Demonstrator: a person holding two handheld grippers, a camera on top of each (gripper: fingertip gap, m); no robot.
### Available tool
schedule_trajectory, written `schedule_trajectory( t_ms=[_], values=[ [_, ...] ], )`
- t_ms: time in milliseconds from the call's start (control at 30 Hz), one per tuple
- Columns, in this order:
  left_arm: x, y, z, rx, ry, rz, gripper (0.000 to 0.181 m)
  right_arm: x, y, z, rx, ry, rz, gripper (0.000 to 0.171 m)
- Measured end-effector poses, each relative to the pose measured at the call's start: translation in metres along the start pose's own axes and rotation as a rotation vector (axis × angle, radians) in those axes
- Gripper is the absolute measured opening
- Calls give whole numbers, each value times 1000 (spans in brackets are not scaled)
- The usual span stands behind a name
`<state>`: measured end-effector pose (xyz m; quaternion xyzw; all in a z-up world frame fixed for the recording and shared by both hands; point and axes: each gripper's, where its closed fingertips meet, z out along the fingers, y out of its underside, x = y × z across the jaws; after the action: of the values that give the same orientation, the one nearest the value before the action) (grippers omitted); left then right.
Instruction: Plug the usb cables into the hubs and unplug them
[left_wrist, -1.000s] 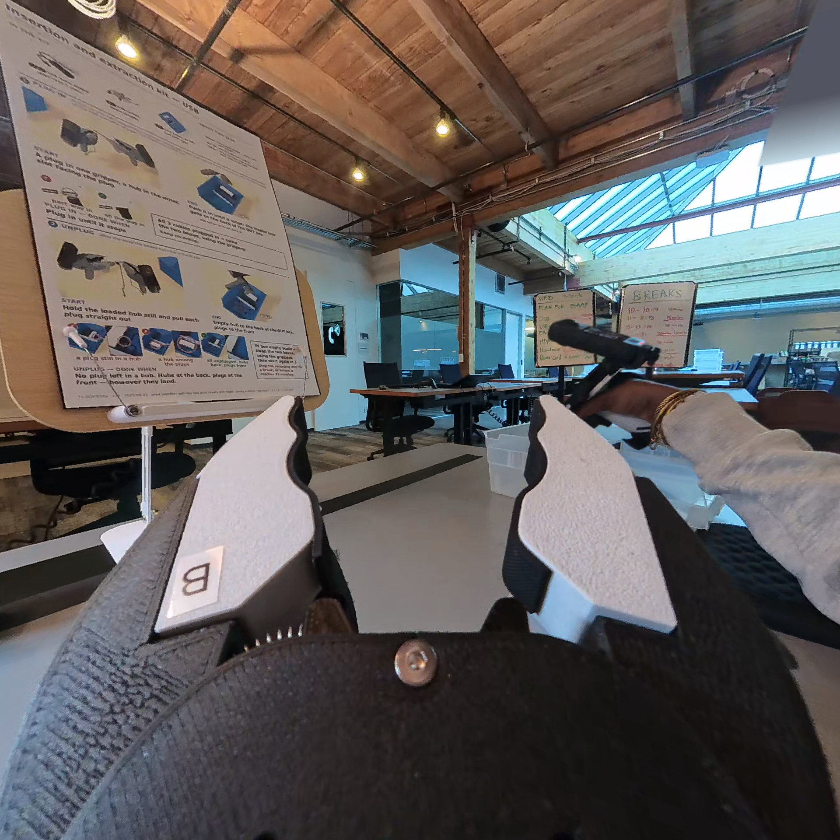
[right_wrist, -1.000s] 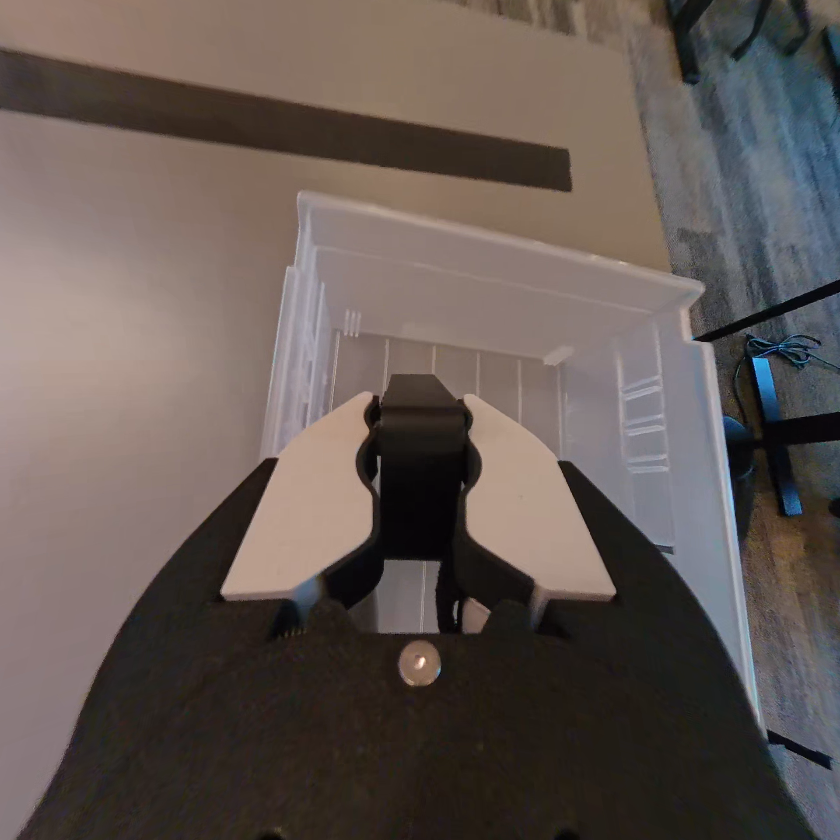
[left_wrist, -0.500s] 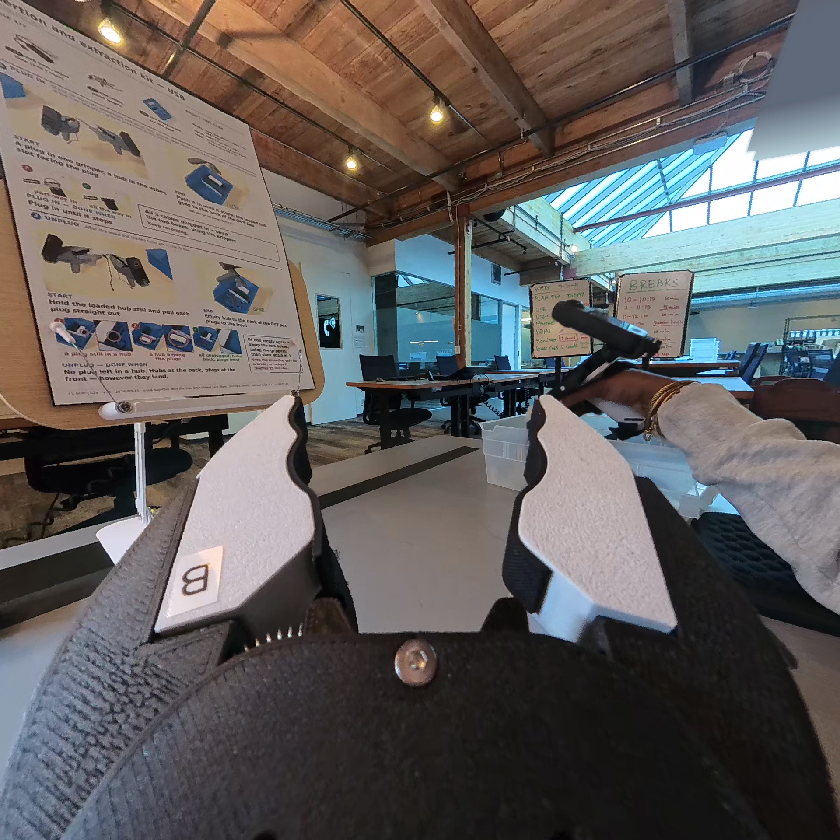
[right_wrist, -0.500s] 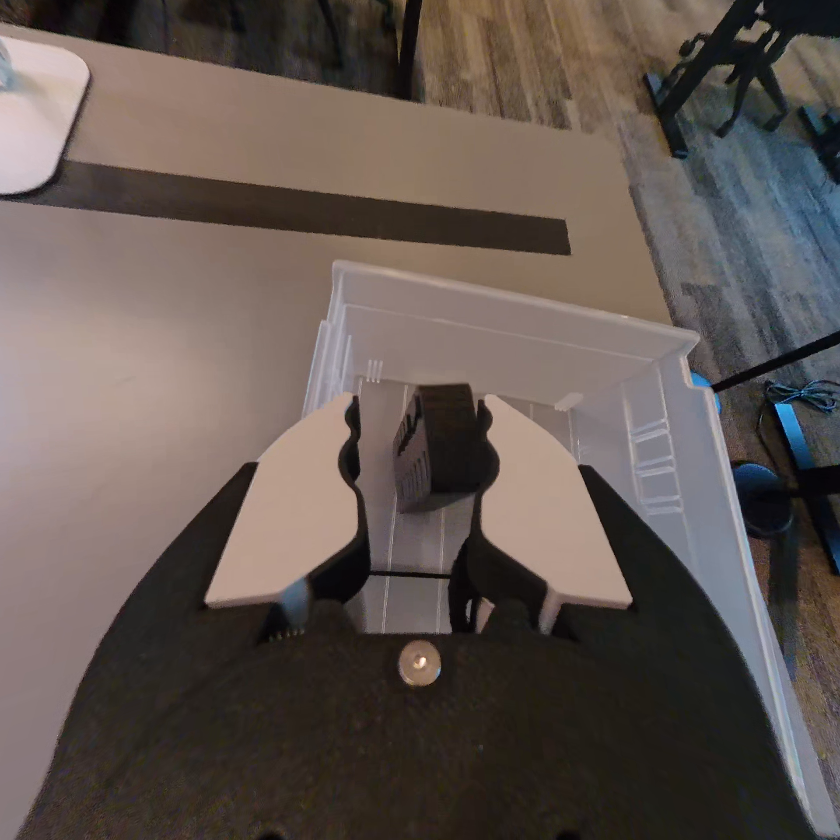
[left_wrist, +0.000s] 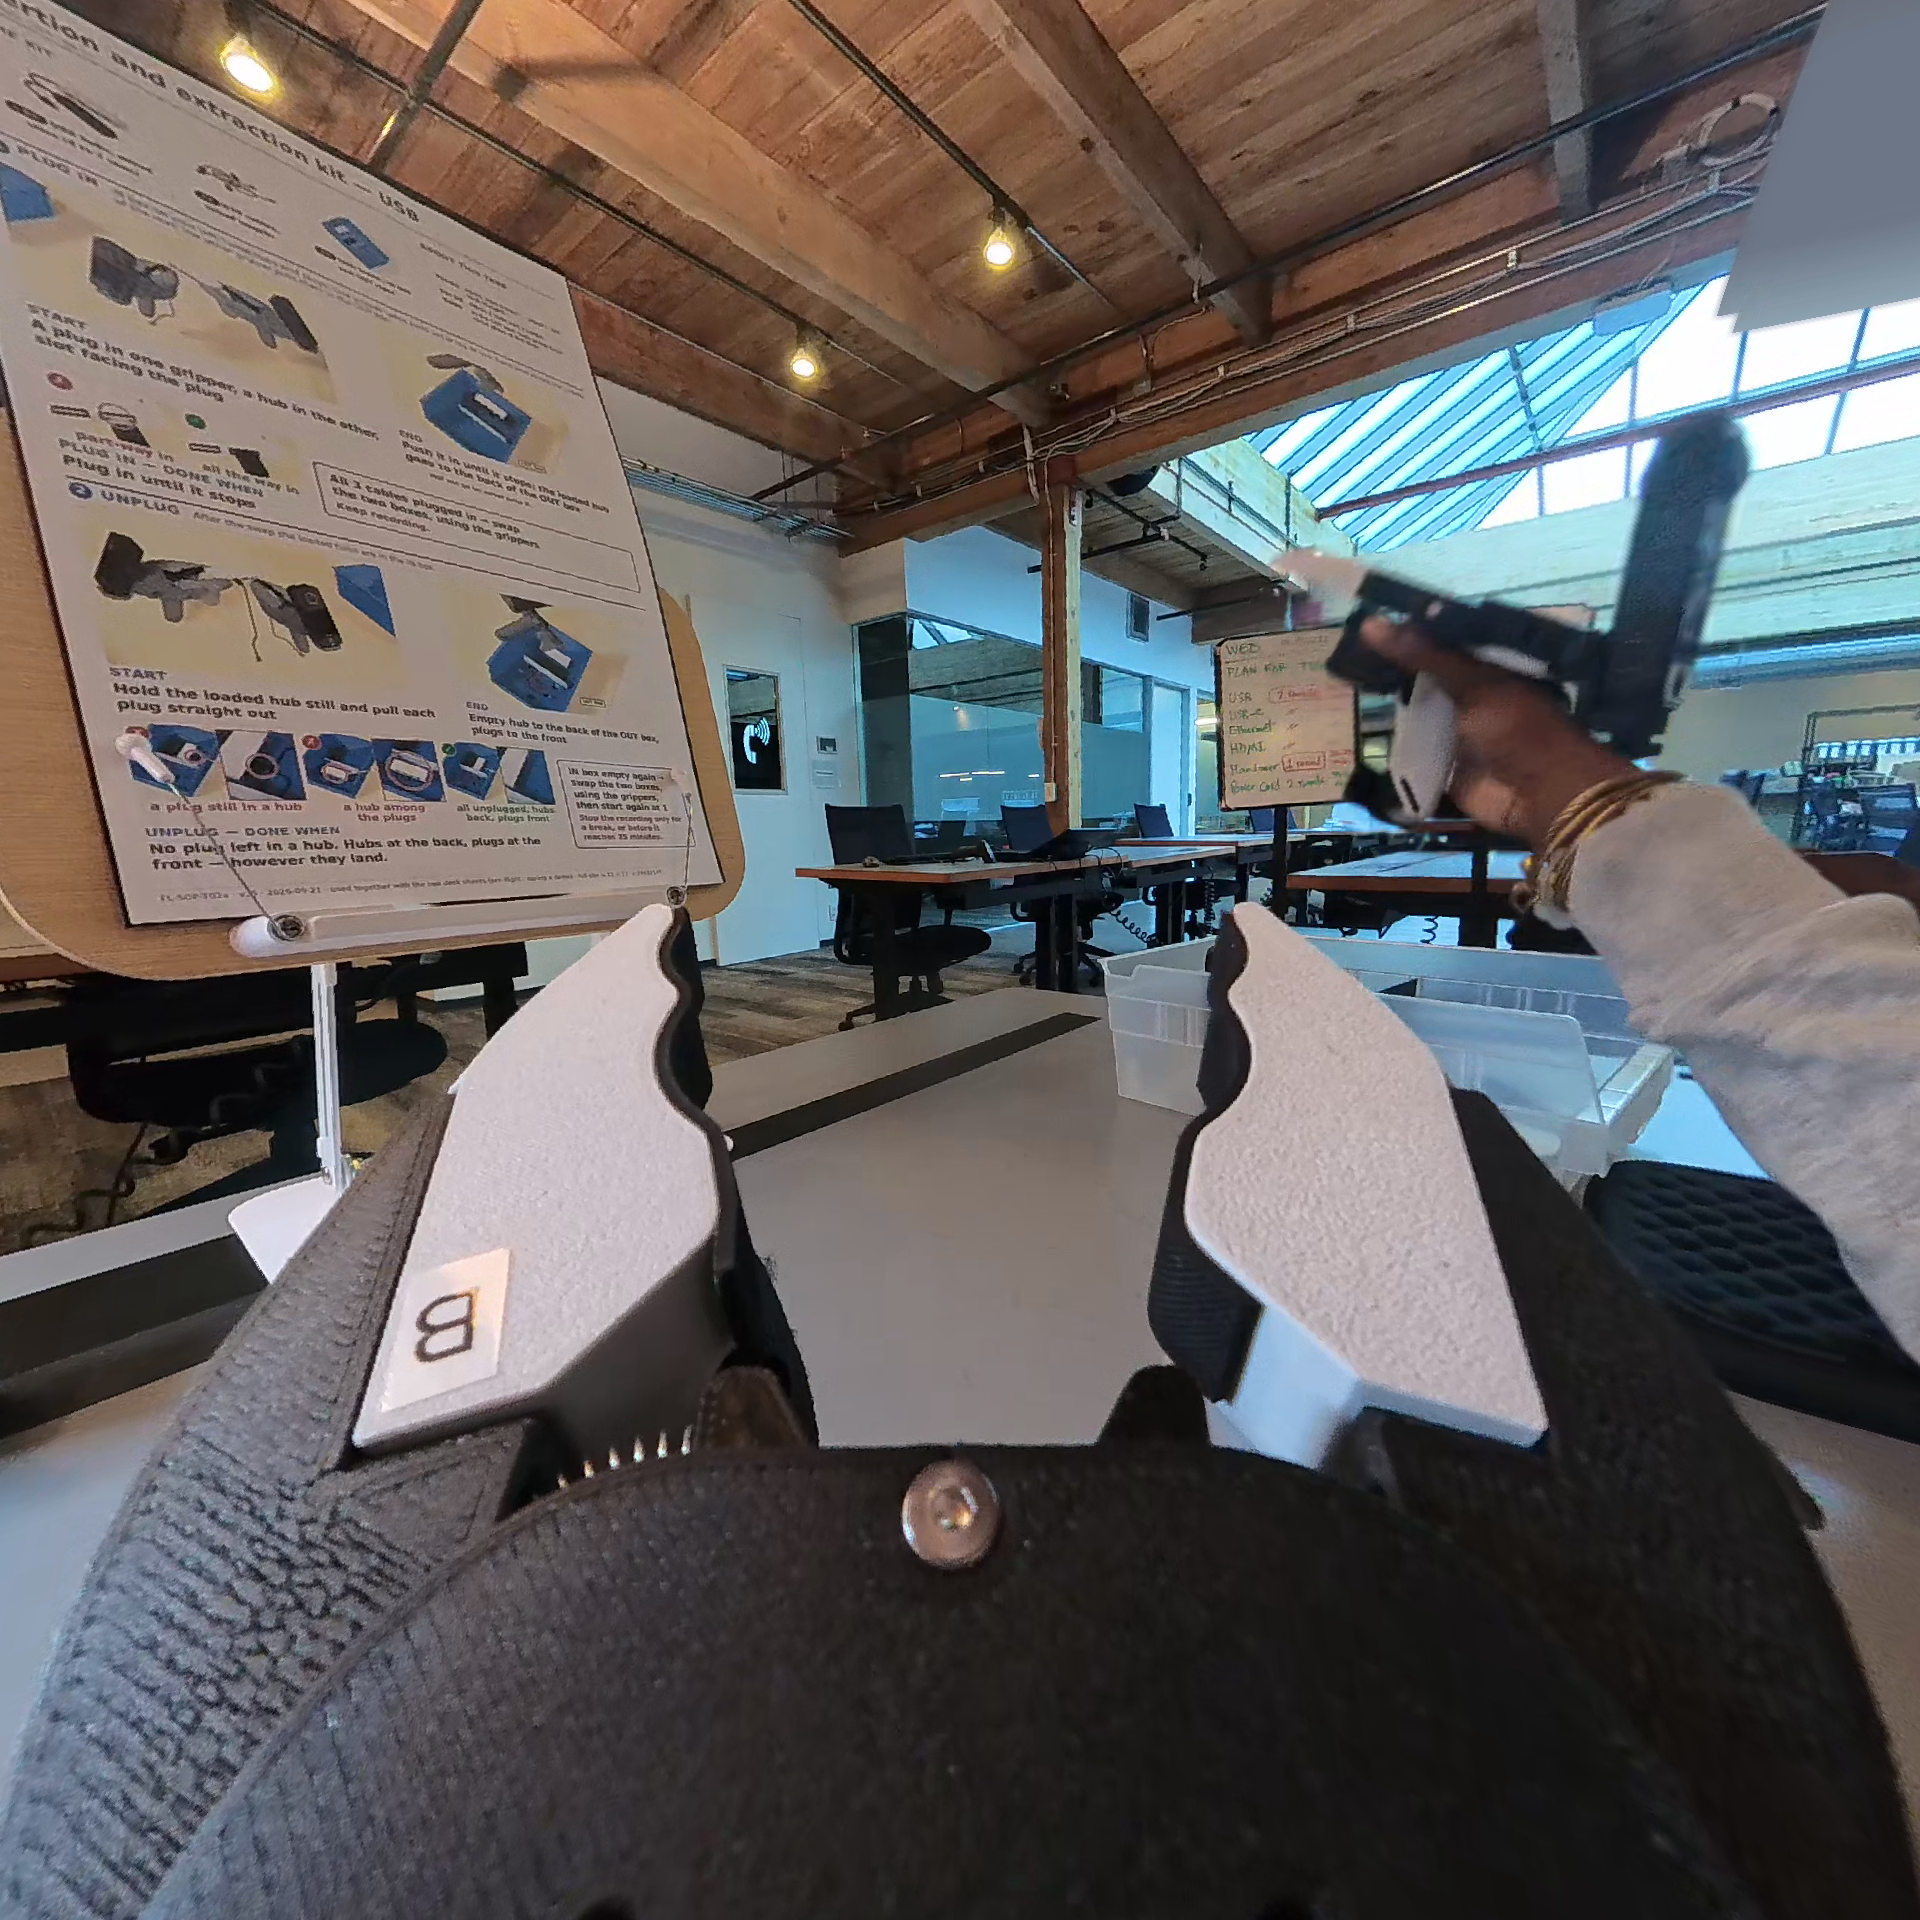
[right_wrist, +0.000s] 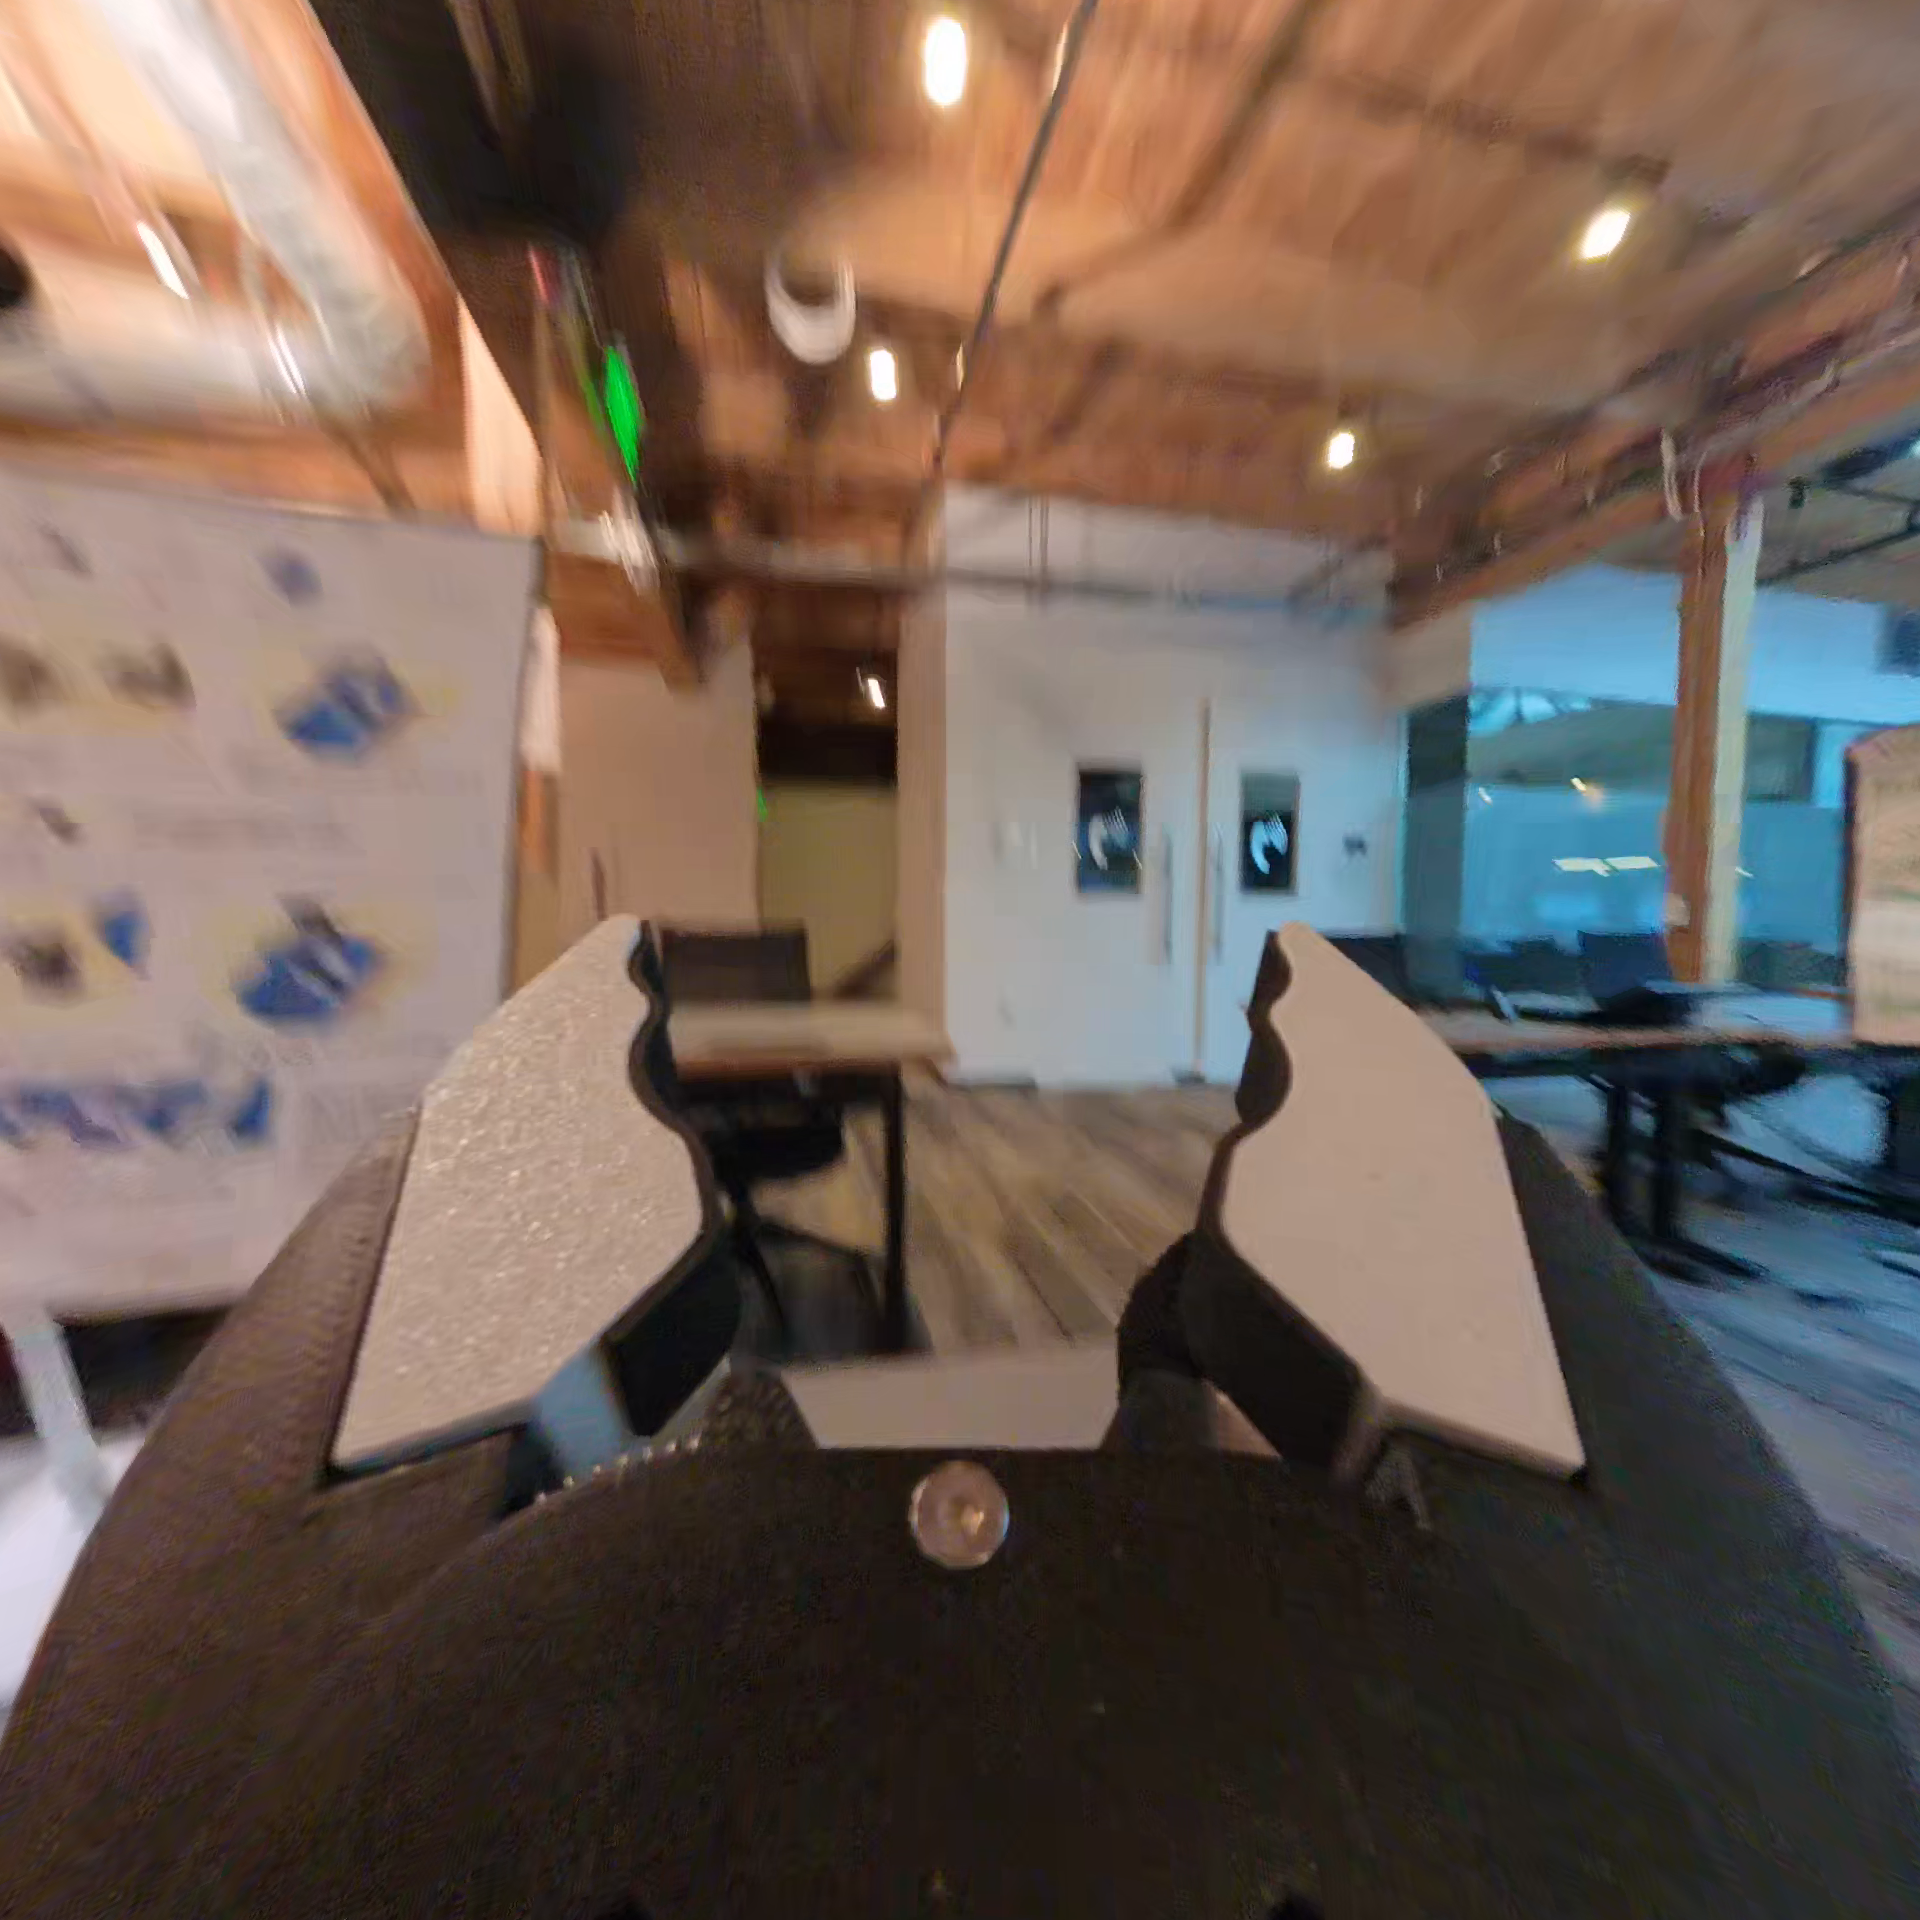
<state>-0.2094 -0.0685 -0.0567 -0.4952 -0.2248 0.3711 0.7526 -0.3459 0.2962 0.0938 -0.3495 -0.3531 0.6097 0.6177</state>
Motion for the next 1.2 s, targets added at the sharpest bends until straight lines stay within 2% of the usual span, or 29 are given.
schedule_trajectory(
  t_ms=[100,233,367,500,600,700,767,833,967,1100,1200],
  values=[
    [1,0,0,-4,2,14,94,-20,-46,-10,150,-88,179,128],
    [6,-8,1,0,10,47,94,-52,-77,-21,209,-218,225,135],
    [12,-33,-2,33,8,60,94,-99,-82,-33,156,-428,121,140],
    [-2,-43,-18,-34,-101,14,94,-137,-69,-47,54,-604,-18,146],
    [-9,-43,-42,-173,-140,27,93,-151,-54,-53,-18,-669,-106,146],
    [-26,-35,-79,-477,-148,133,87,-158,-41,-54,-71,-683,-167,146],
    [-60,-40,-113,-698,-261,214,85,-160,-37,-53,-84,-681,-196,146],
    [-93,-51,-146,-837,-400,210,85,-163,-36,-52,-77,-679,-209,146],
    [-154,-53,-183,-923,-558,92,82,-168,-39,-52,-64,-683,-187,146],
    [-201,-11,-205,-1076,-598,-117,82,-168,-37,-52,-68,-676,-218,146],
    [-229,12,-216,-1197,-630,-162,80,-165,-35,-50,-72,-657,-246,146]
  ],
)
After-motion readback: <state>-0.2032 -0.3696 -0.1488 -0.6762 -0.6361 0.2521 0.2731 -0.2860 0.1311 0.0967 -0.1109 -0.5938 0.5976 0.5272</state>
